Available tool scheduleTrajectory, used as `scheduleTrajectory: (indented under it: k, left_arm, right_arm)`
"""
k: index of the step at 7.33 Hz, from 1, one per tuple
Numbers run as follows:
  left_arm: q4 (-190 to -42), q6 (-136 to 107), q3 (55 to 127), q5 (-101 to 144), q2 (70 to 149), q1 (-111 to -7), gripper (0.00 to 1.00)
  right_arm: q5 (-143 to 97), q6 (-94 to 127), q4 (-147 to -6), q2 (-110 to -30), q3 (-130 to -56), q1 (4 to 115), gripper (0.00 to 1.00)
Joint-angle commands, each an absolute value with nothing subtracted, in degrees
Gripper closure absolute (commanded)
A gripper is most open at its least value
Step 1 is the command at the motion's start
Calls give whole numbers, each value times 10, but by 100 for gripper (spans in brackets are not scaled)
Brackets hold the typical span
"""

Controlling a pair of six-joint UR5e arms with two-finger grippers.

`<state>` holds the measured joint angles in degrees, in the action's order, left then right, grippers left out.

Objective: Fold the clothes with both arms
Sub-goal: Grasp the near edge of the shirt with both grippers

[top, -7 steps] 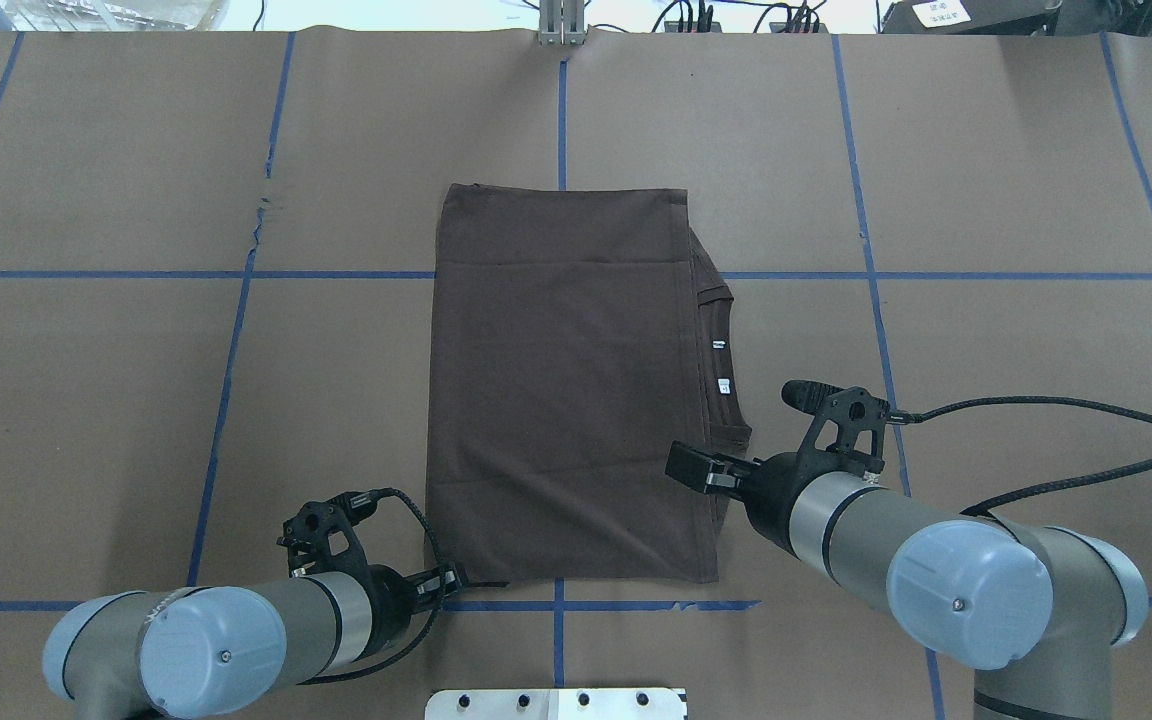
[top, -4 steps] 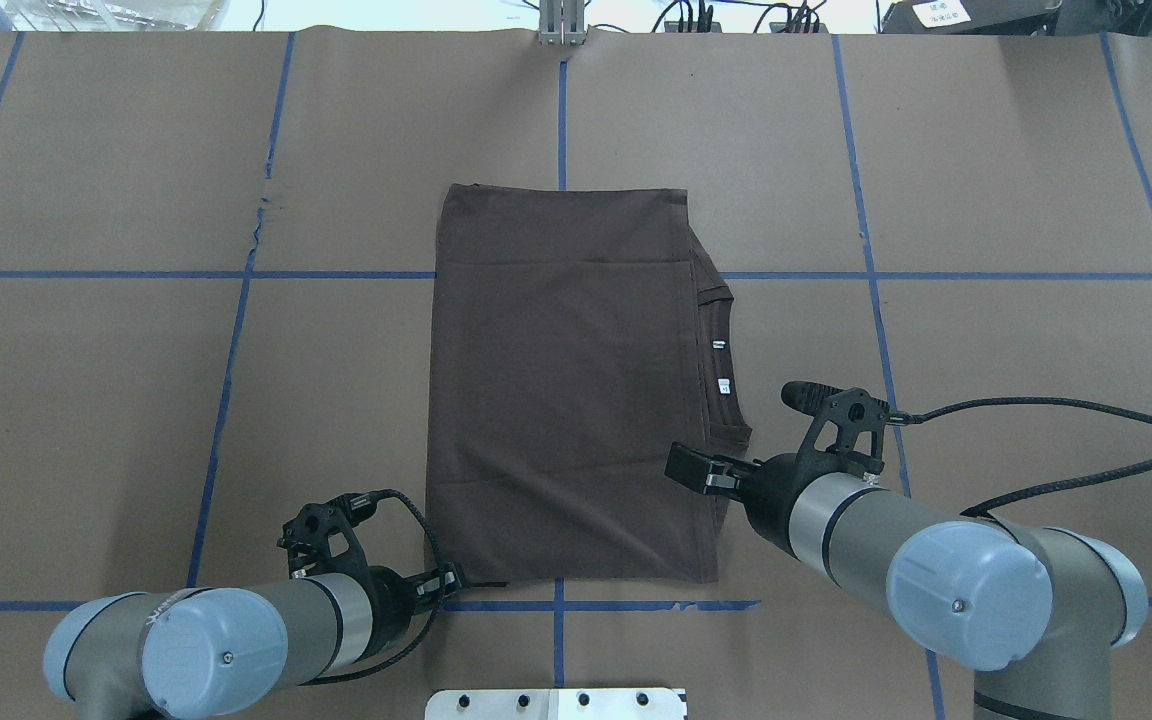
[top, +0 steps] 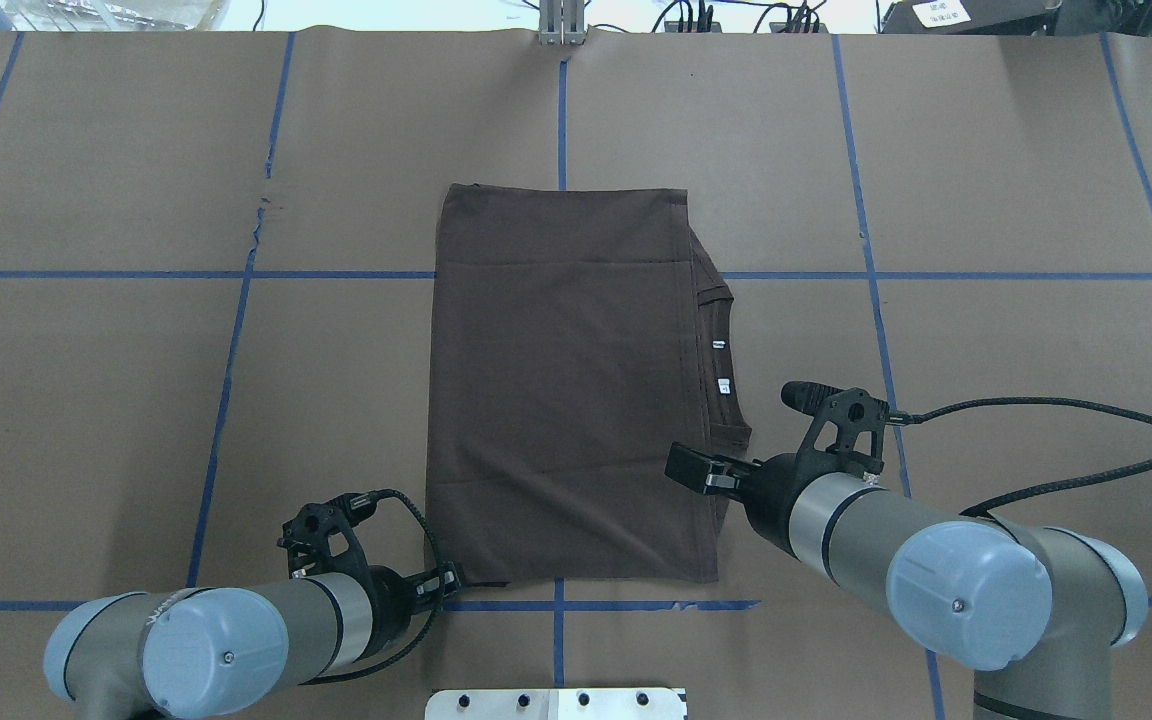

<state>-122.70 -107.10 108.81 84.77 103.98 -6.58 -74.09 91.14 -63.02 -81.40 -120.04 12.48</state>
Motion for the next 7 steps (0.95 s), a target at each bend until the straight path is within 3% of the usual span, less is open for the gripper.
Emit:
scheduleTrajectory:
  k: [1,3,5,7]
  left_arm:
    - [-1228,-1073,1089,846,1040,-66,100]
    - [-1227,-1073,1098,846,1041,-67,100]
    - [-1228,-1073,1098,847,1050,-70,100]
    - [-1228,-1073,1098,847,1054,-70,100]
  right_arm:
    - [-741,911,-630,-815,-1197,125,0]
    - [-740,969,-646,-798,-1179,121,0]
    - [-741,1031,-807,-727,-1175,120,3]
    - [-741,1039,-832,-728,-1147,114,5]
